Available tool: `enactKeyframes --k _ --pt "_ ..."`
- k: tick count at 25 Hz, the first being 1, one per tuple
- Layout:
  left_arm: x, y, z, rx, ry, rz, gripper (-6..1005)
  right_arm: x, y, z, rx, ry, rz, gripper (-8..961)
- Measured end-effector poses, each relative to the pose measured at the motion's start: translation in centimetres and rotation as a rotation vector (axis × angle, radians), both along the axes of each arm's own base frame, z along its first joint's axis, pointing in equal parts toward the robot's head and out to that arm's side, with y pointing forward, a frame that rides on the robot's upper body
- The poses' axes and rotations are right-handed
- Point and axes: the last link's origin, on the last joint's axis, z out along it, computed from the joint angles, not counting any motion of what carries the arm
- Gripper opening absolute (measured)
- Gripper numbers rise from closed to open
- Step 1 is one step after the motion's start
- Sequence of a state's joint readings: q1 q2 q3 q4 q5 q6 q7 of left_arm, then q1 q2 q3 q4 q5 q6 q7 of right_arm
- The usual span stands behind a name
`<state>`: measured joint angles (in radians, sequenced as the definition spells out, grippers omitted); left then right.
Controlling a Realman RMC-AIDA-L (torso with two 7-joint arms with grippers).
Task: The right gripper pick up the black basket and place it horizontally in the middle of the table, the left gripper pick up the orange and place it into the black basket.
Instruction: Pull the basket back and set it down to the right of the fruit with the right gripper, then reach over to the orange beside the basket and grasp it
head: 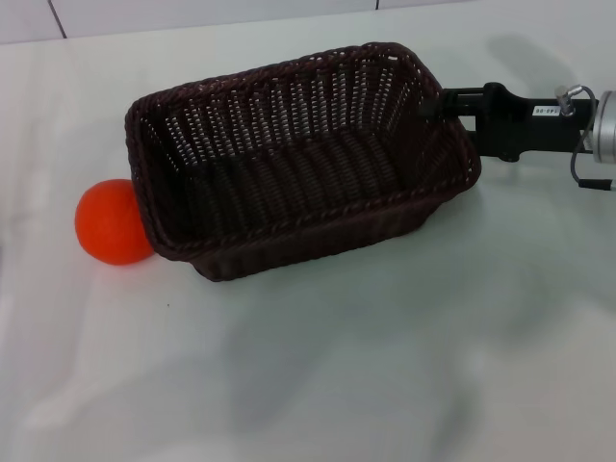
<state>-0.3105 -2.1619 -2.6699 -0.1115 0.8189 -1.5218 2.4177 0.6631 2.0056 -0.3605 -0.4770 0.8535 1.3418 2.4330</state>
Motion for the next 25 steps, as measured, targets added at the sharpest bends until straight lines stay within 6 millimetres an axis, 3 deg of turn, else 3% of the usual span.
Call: enactKeyframes --k 4,7,15,25 --pt "0.1 0.2 -0.2 -0.06 0.055 -0.023 934 0.3 0.1 0.6 0.011 -0.013 0.0 629" --pt "-0.2 -0.2 -0.8 -0.216 0.184 -0.07 934 1.2 0.5 2.1 0.059 -0.037 -0.02 669" --pt "-1.8 -1.3 -1.4 -0.51 0.285 -0.126 934 3.2 2.0 4.9 0.194 -0.132 -0.083 669" --pt "-0.7 -0.2 -4.2 -0.777 0.334 -0.2 933 2.4 3.9 5.4 0.257 -0.188 -0.051 668"
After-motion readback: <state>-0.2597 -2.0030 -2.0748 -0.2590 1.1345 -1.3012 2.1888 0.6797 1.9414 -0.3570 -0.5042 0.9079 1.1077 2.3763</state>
